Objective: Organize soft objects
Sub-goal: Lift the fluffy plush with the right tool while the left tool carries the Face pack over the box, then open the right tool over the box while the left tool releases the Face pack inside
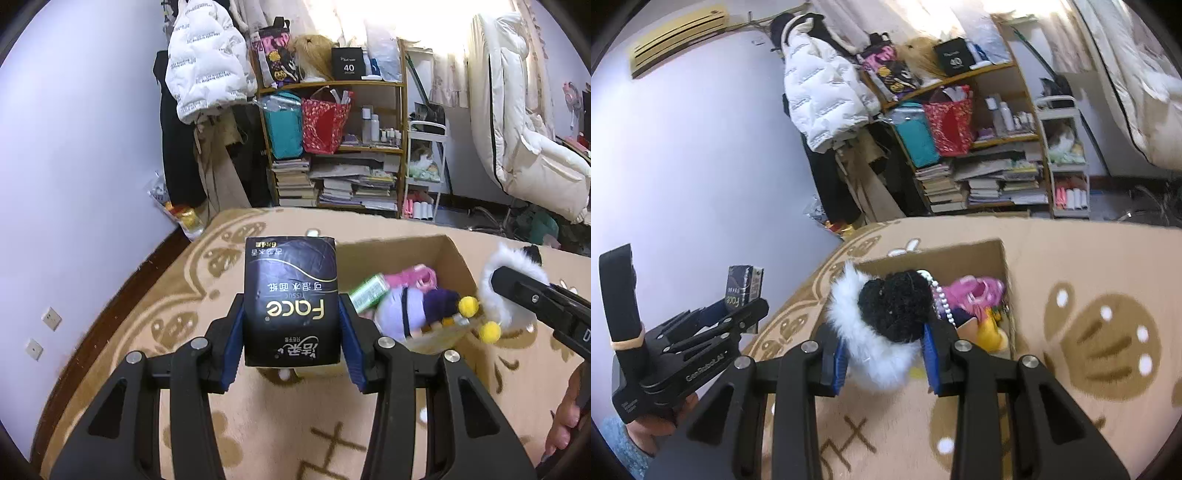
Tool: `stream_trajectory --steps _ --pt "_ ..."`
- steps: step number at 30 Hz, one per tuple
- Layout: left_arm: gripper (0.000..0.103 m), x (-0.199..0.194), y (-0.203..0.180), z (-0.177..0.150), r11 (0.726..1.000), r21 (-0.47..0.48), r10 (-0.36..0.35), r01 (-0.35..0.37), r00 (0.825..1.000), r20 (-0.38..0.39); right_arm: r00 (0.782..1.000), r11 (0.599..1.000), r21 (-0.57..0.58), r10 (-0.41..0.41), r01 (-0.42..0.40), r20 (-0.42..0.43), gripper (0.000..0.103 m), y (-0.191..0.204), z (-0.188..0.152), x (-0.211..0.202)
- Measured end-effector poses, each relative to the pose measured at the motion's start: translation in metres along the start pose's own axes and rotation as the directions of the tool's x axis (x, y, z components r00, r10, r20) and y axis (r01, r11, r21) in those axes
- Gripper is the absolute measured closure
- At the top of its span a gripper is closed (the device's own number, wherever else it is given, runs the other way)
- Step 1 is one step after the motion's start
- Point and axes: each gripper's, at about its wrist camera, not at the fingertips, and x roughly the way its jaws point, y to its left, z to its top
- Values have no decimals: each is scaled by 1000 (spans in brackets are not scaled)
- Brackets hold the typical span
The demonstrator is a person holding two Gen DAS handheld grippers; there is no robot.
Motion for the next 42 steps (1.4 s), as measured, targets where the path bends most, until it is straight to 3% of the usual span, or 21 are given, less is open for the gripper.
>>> stream_trajectory --steps 7,15,27,31,33,34,39,42 --pt "58 7 2 27 1000 21 6 -7 999 49 1000 996 -92 4 -3 10 67 14 30 19" --pt "57 28 -1 36 1000 16 5 -7 997 77 1000 997 -72 13 -13 -1 67 7 37 42" --pt "63 71 -7 21 995 -14 -95 95 995 30 995 998 -57 -17 11 -103 64 -4 8 80" --pt "63 94 -6 13 992 -46 -116 114 993 -38 992 1000 -23 -13 10 -124 64 -10 8 87" --pt "62 98 -5 10 993 -53 -112 109 992 -52 991 1000 -15 -7 5 -133 56 -11 9 88" --pt "61 100 -4 9 993 -52 -108 105 992 -59 991 1000 -11 -4 3 -132 53 -12 10 89" --pt "34 105 5 6 993 -87 -90 83 993 -78 994 1000 10 6 -5 -108 36 -14 13 83" --pt "25 104 11 3 993 -107 -61 53 996 -73 994 1000 12 -3 4 -105 34 -15 13 82"
